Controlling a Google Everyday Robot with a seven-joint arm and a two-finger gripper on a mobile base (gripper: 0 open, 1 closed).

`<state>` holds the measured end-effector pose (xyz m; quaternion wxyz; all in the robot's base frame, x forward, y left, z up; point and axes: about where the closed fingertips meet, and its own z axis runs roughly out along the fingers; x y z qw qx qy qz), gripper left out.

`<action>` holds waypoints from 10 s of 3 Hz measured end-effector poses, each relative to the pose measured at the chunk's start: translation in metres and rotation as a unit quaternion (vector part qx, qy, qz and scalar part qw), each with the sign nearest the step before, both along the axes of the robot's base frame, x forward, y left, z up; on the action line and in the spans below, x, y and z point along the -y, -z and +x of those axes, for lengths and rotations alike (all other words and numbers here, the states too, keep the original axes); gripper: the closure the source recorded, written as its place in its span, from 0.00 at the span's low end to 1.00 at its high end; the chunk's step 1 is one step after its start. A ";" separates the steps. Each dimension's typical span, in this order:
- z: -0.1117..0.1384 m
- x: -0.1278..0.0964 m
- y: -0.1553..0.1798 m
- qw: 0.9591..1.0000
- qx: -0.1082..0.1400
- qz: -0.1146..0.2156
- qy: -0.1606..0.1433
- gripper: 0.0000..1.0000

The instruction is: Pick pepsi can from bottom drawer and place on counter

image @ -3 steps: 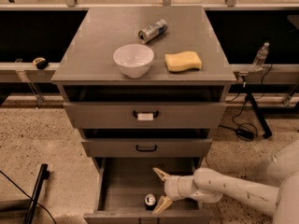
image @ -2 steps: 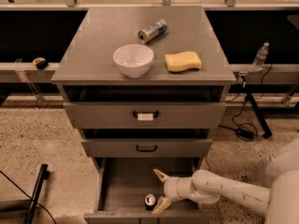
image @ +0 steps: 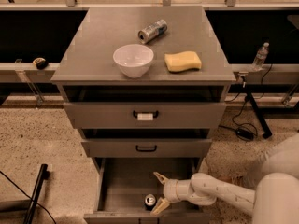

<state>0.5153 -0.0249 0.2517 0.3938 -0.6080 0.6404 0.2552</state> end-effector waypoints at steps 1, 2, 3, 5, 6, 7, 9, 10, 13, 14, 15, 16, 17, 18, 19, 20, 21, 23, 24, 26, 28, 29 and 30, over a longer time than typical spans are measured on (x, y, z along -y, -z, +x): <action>0.003 0.002 0.018 1.000 -0.009 0.010 0.004 0.06; 0.004 0.001 0.026 1.000 -0.014 0.013 0.002 0.23; 0.007 -0.001 0.035 1.000 -0.022 0.016 -0.005 0.27; 0.006 -0.005 0.049 0.999 -0.039 0.015 -0.022 0.21; 0.005 -0.003 0.058 0.999 -0.043 0.016 -0.027 0.21; 0.003 0.001 0.066 0.999 -0.044 0.018 -0.027 0.39; 0.001 0.001 0.078 0.998 -0.051 0.026 -0.035 0.86; 0.002 -0.003 0.073 0.997 -0.039 0.057 -0.033 1.00; -0.002 0.005 0.019 0.990 0.026 0.135 -0.007 1.00; -0.006 0.008 -0.020 0.984 0.052 0.170 0.000 1.00; -0.010 0.011 -0.081 0.975 0.104 0.196 -0.004 1.00; -0.017 0.024 -0.152 0.962 0.166 0.216 -0.010 1.00; -0.021 0.032 -0.219 0.955 0.206 0.214 -0.028 1.00; -0.020 0.030 -0.280 0.953 0.228 0.190 -0.056 1.00; -0.015 0.014 -0.328 0.951 0.238 0.168 -0.102 1.00; -0.013 -0.007 -0.361 0.941 0.254 0.167 -0.151 1.00; -0.013 -0.008 -0.362 0.940 0.254 0.167 -0.154 1.00; -0.037 -0.065 -0.391 0.918 0.233 0.184 -0.262 1.00; -0.058 -0.111 -0.418 0.896 0.219 0.188 -0.338 1.00; -0.043 -0.130 -0.466 0.888 0.214 0.226 -0.339 1.00; -0.020 -0.159 -0.566 0.887 0.235 0.233 -0.324 1.00; -0.011 -0.167 -0.605 0.883 0.248 0.253 -0.308 1.00; 0.007 -0.169 -0.644 0.882 0.275 0.268 -0.273 1.00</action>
Offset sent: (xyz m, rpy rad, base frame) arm 0.0084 -0.0052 -0.0346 0.0279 0.0372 -0.0062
